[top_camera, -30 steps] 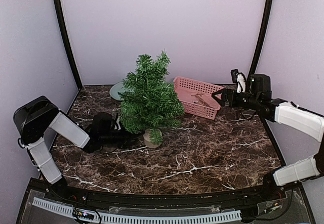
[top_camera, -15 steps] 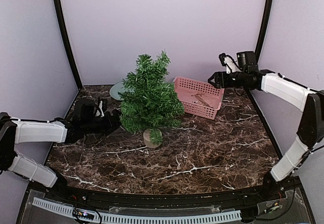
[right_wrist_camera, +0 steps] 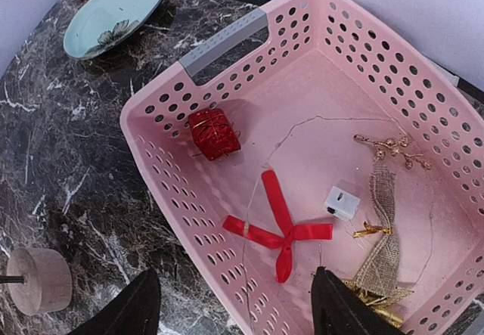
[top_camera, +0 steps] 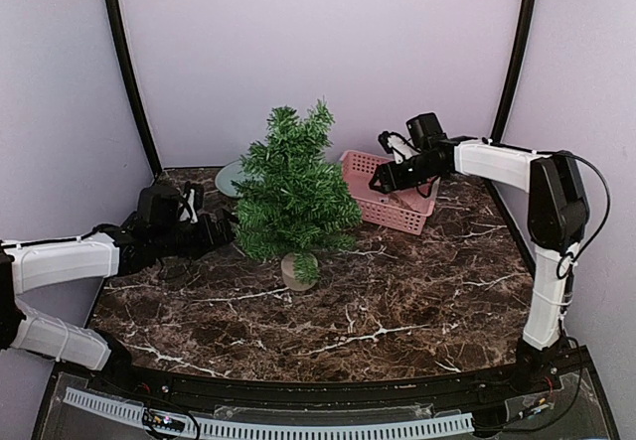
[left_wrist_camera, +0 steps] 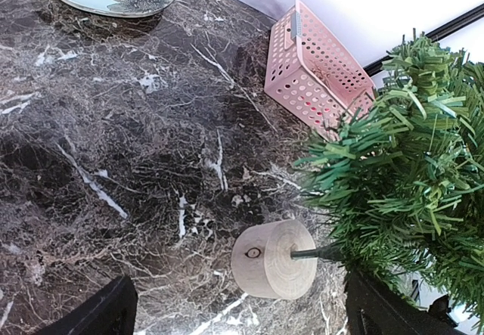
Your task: Decorate the small christmas tree
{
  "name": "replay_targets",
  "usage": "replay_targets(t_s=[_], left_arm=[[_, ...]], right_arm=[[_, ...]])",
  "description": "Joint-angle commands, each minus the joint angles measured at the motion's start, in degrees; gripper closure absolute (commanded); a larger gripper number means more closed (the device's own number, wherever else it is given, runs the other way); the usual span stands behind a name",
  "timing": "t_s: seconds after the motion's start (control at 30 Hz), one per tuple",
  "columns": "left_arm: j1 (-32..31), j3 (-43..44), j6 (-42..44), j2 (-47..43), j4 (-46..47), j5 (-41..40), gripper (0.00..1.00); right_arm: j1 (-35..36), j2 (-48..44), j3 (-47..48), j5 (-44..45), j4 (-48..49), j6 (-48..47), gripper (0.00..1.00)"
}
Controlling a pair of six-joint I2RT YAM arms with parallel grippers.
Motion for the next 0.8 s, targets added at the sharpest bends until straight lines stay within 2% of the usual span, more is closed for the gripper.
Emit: replay_targets(t_s=[0.0, 0.2, 0.27, 0.4, 0.53, 0.77], left_arm=[[0.18, 1.50, 2.41, -1.12, -1.24, -1.29, 0.01], [0.22, 1.74, 3.48, -1.87, -1.25, -1.73, 0.01], [0.19, 2.12, 4.05, -2.16, -1.92, -1.94, 0.01], [0.17, 2.59, 5.11, -3.04, -2.43, -2.64, 0.02], [0.17, 3.76, 7.10, -3.98, -2.69, -2.81, 0.02], [-0.04, 6.72, 11.61, -7.37, -4.58, -4.36, 0.02]], right_arm=[[1.37, 3.28, 4.71, 1.97, -1.44, -1.20, 0.34], [1.54, 8.48, 8.44, 3.43, -1.52, -0.53, 0.50], [1.64, 9.00, 9.18, 3.76, -1.32, -0.40, 0.60], [1.61, 9.53, 11.94, 4.22, -3.14, -0.85, 1.00], [2.00, 4.29, 10.10, 6.74, -2.54, -2.06, 1.00], [2.44, -13.37, 1.11, 11.30, 1.34, -4.42, 1.00]])
